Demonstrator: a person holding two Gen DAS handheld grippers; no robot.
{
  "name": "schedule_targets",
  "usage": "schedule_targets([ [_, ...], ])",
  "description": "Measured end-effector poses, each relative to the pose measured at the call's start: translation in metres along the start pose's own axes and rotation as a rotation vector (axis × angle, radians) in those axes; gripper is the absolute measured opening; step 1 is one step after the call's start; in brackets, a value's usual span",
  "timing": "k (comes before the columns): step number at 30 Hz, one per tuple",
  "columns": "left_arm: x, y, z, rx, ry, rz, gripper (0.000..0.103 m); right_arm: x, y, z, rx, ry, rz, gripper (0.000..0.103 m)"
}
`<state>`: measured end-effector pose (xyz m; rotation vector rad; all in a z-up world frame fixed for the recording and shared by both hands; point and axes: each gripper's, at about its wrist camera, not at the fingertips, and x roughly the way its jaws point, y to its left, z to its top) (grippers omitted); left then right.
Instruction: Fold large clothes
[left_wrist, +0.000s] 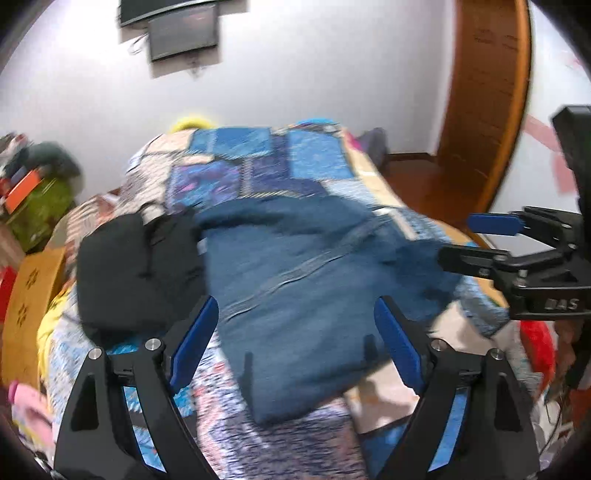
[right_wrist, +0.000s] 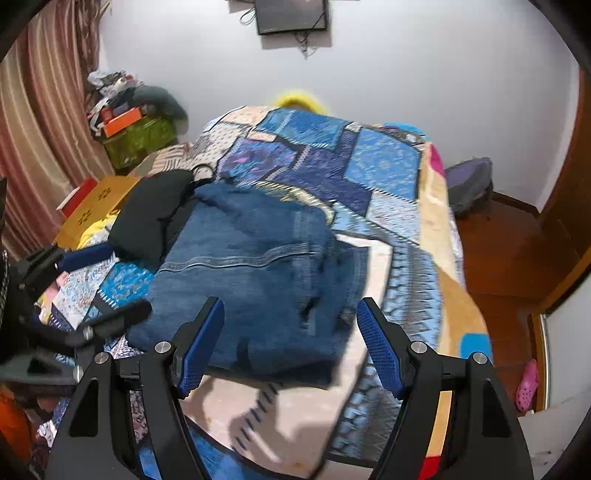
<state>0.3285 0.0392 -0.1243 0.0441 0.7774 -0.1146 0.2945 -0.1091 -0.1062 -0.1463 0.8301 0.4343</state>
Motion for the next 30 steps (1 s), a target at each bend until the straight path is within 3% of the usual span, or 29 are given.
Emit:
schedule_targets([
  [9,0.037,0.04,-0.043,-0.118,0.141,0.02,0.086,0.019,-0.004,-0.018,0.0,0.058,-0.069,0.071],
  [13,0.036,0.049,-0.058,-0.195,0.137,-0.012,0.087,0.024,-0.031,-0.039,0.083,0.137,-0.037,0.071],
  [15,0.037,0.052,-0.067,-0.24,0.146,-0.029,0.088,0.026,-0.036,-0.05,0.113,0.154,-0.014,0.076],
  [22,0.035,0.05,-0.084,-0.255,0.194,-0.039,0.09,0.026,-0.047,-0.067,0.227,0.189,0.045,0.08],
  [27,0.018,0.059,-0.081,-0.231,0.173,0.022,0.09,0.016,-0.047,-0.059,0.228,0.21,0.049,0.081],
  [30,0.003,0.071,-0.078,-0.251,0.132,0.045,0.09,0.009,-0.047,-0.057,0.223,0.166,0.051,0.082],
])
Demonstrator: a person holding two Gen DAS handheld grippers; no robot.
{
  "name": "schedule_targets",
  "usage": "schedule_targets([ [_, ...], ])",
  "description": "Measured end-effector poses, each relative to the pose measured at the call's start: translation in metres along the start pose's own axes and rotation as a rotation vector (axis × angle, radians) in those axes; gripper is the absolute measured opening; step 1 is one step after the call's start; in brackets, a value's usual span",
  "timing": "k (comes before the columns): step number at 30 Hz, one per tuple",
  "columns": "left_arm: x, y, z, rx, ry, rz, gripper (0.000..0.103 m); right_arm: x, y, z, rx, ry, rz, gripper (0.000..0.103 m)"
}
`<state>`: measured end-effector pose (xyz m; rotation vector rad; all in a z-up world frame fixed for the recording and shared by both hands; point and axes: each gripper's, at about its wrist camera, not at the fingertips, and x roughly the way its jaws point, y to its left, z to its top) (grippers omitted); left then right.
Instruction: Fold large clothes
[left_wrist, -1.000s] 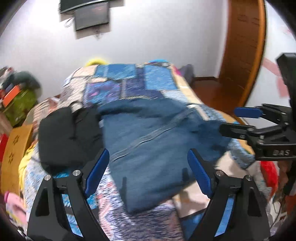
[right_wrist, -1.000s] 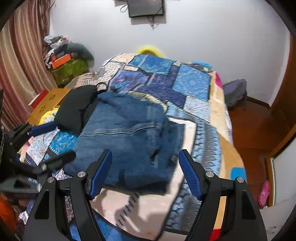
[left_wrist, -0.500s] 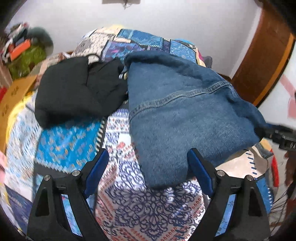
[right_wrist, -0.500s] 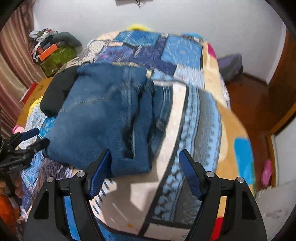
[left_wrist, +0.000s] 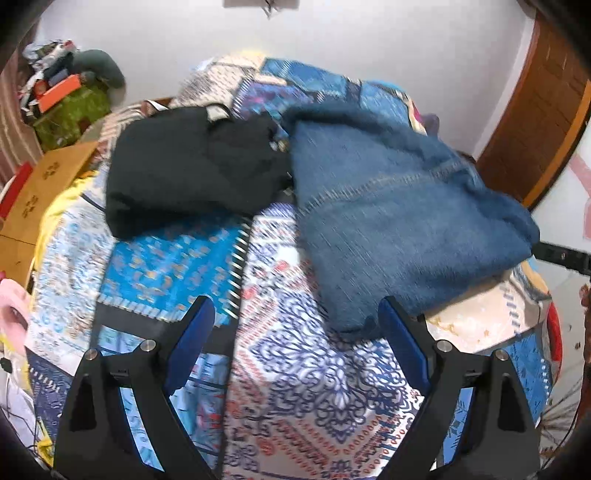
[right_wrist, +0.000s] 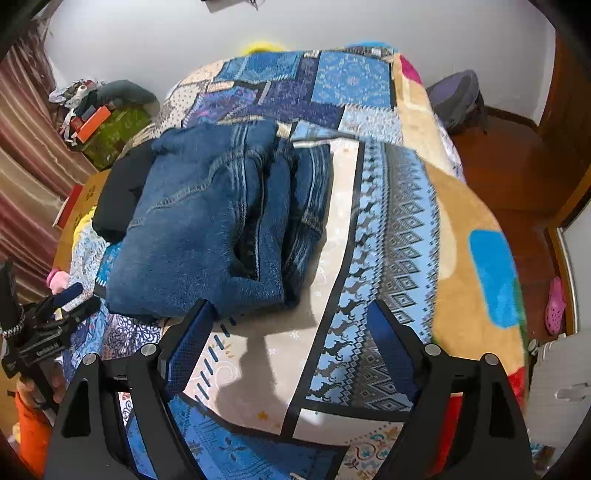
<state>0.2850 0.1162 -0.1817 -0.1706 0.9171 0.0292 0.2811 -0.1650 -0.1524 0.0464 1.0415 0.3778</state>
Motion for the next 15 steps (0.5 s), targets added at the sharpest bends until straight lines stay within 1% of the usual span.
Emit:
schedule_targets([
  [4,-0.012,0.017,0.014,-0.035,-0.044,0.007,0.09,-0.01,0.007,0.008,-0.022,-0.043,-0.022,0.082],
  [9,-0.008,0.027,0.032,-0.041,-0.07,0.017,0.09,-0.015,0.019,0.031,-0.053,-0.091,0.006,0.082],
  [10,-0.004,0.029,0.036,-0.046,-0.071,0.016,0.09,-0.013,0.021,0.036,-0.061,-0.082,-0.012,0.082],
  [12,0.004,0.031,0.041,-0.055,-0.066,0.014,0.09,-0.003,0.024,0.044,-0.066,-0.079,-0.014,0.083],
  [15,0.024,0.031,0.047,-0.066,-0.041,-0.001,0.09,0.022,0.022,0.055,-0.047,-0.034,0.004,0.083],
])
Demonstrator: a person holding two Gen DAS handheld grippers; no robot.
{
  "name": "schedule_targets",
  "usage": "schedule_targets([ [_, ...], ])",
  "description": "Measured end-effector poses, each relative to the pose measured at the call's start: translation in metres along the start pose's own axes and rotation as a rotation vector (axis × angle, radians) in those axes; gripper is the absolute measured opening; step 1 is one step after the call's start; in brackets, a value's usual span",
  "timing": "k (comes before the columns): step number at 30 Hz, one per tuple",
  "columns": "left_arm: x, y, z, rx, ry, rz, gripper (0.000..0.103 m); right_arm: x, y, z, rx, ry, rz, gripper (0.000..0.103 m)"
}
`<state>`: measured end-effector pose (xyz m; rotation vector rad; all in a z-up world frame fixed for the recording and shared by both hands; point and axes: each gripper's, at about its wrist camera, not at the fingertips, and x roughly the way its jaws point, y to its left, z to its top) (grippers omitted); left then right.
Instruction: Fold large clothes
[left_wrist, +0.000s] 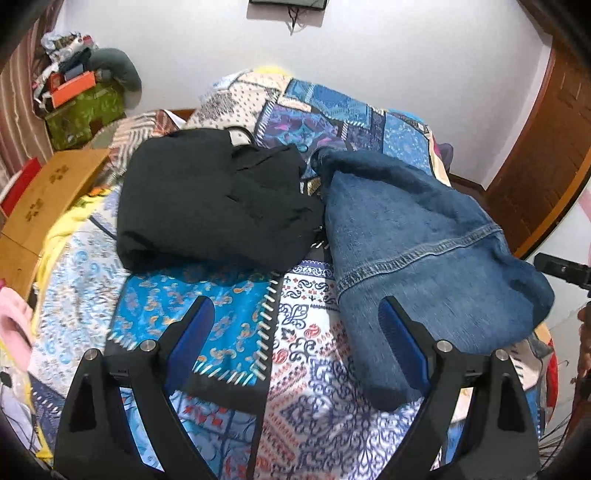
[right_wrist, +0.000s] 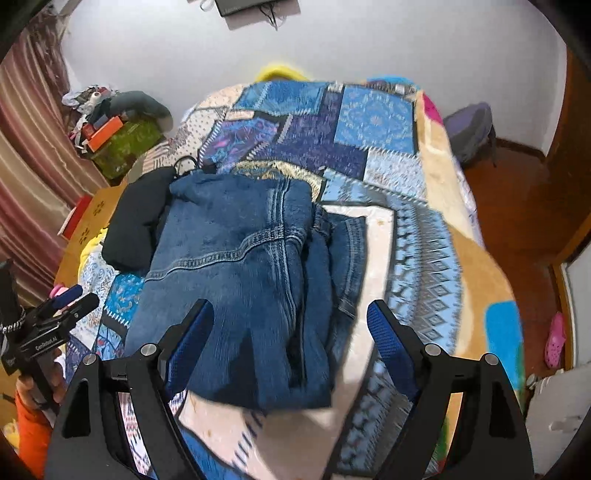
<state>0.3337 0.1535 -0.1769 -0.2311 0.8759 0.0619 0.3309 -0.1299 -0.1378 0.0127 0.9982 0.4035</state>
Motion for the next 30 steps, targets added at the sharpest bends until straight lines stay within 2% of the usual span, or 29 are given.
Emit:
schedule_targets([
  [3,0.025,0.001,0.0,-0.03,0.063,-0.053,0.09,0.024,-0.005,0.005,0.018,0.058,0.03,0.082],
  [6,0.05,0.0,0.0,-0.061,0.131,-0.131,0.09,0.039,-0.016,0.009,0.037,0.084,0.004,0.082],
  [9,0.063,0.0,0.002,-0.086,0.144,-0.178,0.09,0.048,-0.031,0.01,0.053,0.113,0.01,0.083],
  [14,0.09,0.009,0.012,-0.191,0.217,-0.324,0.09,0.066,-0.062,0.008,0.163,0.208,0.186,0.089],
  [16,0.106,0.008,0.014,-0.225,0.256,-0.378,0.09,0.067,-0.064,0.01,0.182,0.215,0.217,0.091],
  [22,0.136,0.007,0.018,-0.332,0.318,-0.527,0.09,0.071,-0.055,0.023,0.178,0.219,0.233,0.092],
  [24,0.139,0.006,0.019,-0.348,0.318,-0.542,0.09,0.074,-0.053,0.028,0.18,0.228,0.276,0.092],
  [28,0.144,0.002,0.019,-0.381,0.333,-0.584,0.09,0.084,-0.053,0.031,0.22,0.251,0.288,0.091],
  [29,0.145,0.0,0.019,-0.389,0.342,-0.608,0.082,0.084,-0.054,0.031,0.228,0.251,0.287,0.09],
  [30,0.146,-0.002,0.018,-0.401,0.354,-0.629,0.081,0.083,-0.053,0.03,0.232,0.252,0.287,0.086],
])
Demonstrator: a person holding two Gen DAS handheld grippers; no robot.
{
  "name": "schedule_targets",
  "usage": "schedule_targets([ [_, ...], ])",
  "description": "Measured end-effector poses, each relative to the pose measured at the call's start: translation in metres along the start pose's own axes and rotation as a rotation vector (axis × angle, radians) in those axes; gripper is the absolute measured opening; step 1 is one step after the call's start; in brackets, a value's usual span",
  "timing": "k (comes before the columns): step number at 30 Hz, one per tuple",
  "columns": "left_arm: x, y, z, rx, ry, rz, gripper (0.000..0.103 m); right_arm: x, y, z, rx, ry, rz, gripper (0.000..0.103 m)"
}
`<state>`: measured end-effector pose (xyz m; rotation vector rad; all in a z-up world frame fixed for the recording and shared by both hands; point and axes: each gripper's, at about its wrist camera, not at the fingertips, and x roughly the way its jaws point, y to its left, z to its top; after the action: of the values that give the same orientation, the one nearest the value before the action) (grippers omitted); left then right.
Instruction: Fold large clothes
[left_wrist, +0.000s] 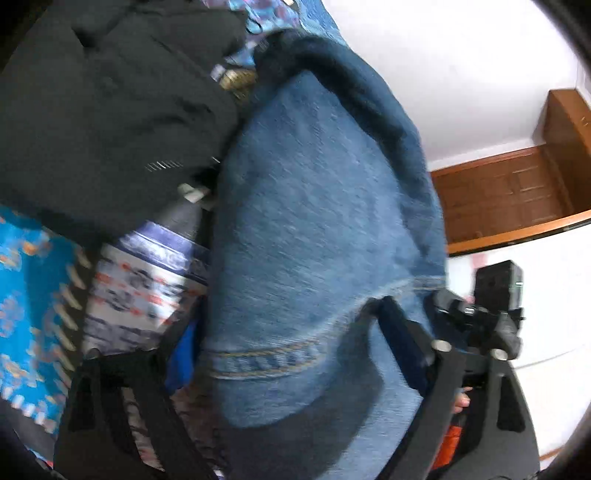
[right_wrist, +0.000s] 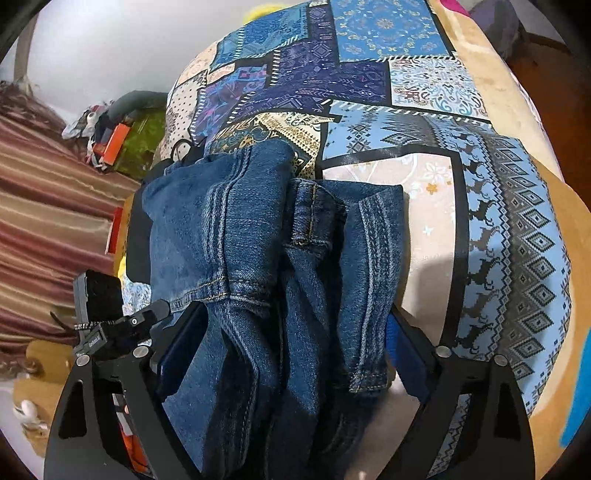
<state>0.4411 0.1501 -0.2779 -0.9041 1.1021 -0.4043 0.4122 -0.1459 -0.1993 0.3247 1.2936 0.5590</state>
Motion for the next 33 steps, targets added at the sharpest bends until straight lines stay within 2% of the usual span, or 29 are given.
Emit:
schedule_targets([
  [4,-0.002,-0.009,-0.007,0.018,-0.019,0.038,0.068,0.0,0.002,-0.003,0.007,0.009,-0.003,0.05],
  [7,-0.008,-0.021,-0.014,0.041,-0.021,0.047,0.056,-0.008,0.004,-0.008,0.022,0.003,0.018,0.036],
  [9,-0.019,-0.032,-0.016,0.068,-0.026,0.058,0.05,-0.013,0.01,-0.009,0.016,-0.006,0.014,0.031],
  [14,-0.052,-0.067,-0.024,0.155,-0.063,0.087,0.041,-0.034,0.037,-0.013,-0.041,-0.029,0.005,0.026],
  [18,-0.09,-0.083,-0.029,0.207,-0.118,0.092,0.04,-0.046,0.066,-0.013,-0.093,-0.056,0.008,0.025],
  [25,-0.186,-0.082,-0.026,0.255,-0.273,0.063,0.04,-0.049,0.139,0.001,-0.189,-0.116,0.082,0.024],
  [33,-0.266,-0.064,0.005,0.291,-0.412,0.13,0.04,-0.015,0.22,0.033,-0.32,-0.164,0.105,0.024],
])
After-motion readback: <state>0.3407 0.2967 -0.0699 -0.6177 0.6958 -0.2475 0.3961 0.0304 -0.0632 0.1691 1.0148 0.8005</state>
